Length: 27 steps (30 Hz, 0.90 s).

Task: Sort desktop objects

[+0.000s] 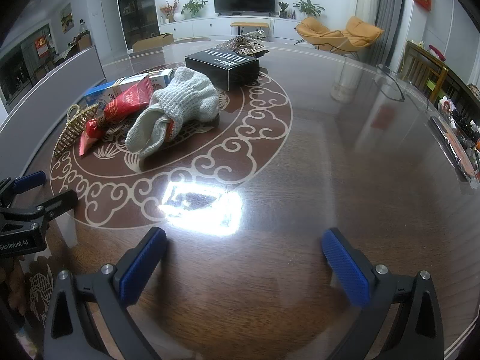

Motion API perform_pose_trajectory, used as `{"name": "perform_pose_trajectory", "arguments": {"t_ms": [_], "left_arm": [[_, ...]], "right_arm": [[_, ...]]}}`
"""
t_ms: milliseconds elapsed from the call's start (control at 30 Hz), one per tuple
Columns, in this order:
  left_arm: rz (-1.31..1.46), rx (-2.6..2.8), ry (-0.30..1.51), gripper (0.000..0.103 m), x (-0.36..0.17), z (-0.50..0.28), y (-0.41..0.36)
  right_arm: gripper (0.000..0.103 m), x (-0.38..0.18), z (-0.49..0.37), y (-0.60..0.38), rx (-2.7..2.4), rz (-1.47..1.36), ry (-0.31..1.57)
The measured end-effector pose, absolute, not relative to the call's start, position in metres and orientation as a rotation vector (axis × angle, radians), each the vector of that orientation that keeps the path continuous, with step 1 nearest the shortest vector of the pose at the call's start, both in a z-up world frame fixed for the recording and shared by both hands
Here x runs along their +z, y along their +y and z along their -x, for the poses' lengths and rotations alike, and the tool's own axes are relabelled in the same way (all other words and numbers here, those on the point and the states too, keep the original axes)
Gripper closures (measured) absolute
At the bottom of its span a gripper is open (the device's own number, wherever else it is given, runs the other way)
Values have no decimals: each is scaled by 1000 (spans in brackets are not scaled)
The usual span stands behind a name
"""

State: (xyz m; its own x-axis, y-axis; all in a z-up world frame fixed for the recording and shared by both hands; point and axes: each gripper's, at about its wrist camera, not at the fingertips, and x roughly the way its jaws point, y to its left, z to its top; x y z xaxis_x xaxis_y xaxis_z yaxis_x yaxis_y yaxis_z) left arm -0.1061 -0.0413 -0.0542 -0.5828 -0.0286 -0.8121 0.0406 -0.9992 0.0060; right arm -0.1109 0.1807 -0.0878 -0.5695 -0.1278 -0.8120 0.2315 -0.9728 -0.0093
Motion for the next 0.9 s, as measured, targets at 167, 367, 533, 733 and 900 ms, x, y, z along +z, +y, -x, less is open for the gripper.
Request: {"name": "perform_pose_trajectory", "arguments": {"t_ms": [167, 367, 533, 733, 900], "left_arm": [[-1416, -2761, 20, 0, -55, 106, -42], [-1416, -2762, 20, 0, -57, 105, -42], [-1416, -2763, 20, 0, -58, 104, -43], [-1416, -2764, 20, 0, -59, 104, -43], [-1416, -2764, 20, 0, -60, 103, -44]], "right_arm": [[0, -88, 111, 181, -2611, -1337, 169], [0, -87, 111, 182, -2611, -1337, 169], [0, -88, 111, 181, -2611, -1337, 169], [0, -87, 111, 182, -2611, -1338, 168], [0, -88, 111, 181, -2611, -1338, 168]]}}
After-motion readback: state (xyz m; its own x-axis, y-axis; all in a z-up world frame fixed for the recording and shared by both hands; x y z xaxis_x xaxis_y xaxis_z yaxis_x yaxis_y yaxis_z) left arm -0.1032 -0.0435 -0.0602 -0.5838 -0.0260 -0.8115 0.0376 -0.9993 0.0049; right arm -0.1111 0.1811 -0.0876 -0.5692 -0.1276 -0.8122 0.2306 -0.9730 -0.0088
